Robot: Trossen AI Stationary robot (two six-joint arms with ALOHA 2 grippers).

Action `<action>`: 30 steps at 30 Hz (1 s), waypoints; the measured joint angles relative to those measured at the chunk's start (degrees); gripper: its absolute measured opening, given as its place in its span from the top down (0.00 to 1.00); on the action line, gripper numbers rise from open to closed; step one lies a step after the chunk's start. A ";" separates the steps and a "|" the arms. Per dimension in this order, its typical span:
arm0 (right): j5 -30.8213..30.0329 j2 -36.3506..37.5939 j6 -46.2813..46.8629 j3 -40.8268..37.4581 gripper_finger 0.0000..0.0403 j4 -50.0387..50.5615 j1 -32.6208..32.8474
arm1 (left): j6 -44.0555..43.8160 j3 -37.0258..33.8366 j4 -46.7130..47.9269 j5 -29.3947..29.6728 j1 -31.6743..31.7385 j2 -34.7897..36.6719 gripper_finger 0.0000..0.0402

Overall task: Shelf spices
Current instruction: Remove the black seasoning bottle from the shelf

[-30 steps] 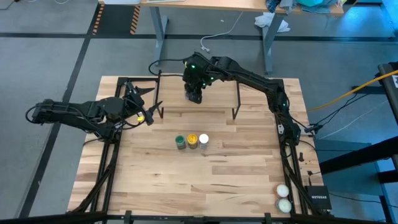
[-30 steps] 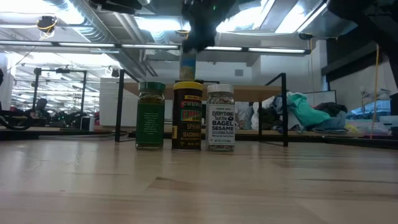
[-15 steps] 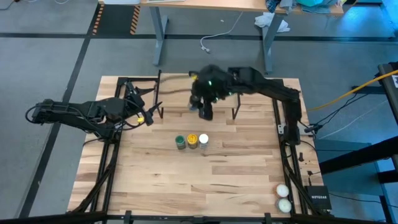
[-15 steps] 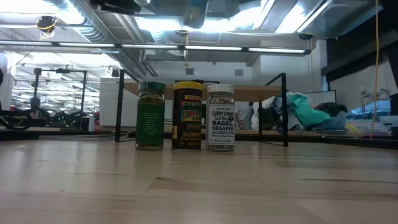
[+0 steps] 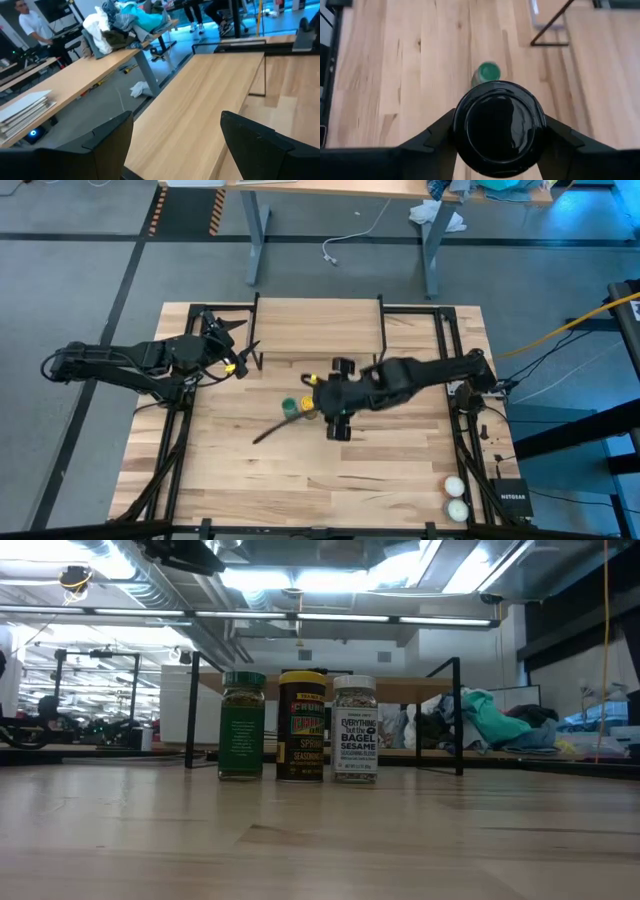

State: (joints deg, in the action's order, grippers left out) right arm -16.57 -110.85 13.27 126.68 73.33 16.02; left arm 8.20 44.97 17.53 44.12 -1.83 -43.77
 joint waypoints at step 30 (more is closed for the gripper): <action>2.86 -0.04 8.61 -44.17 0.49 -51.33 2.78 | -3.32 -0.54 0.41 -0.50 1.01 -0.89 0.27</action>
State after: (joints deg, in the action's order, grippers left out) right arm -13.71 -110.89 21.87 82.51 22.00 18.80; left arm 4.89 44.43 17.93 43.62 -0.82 -44.66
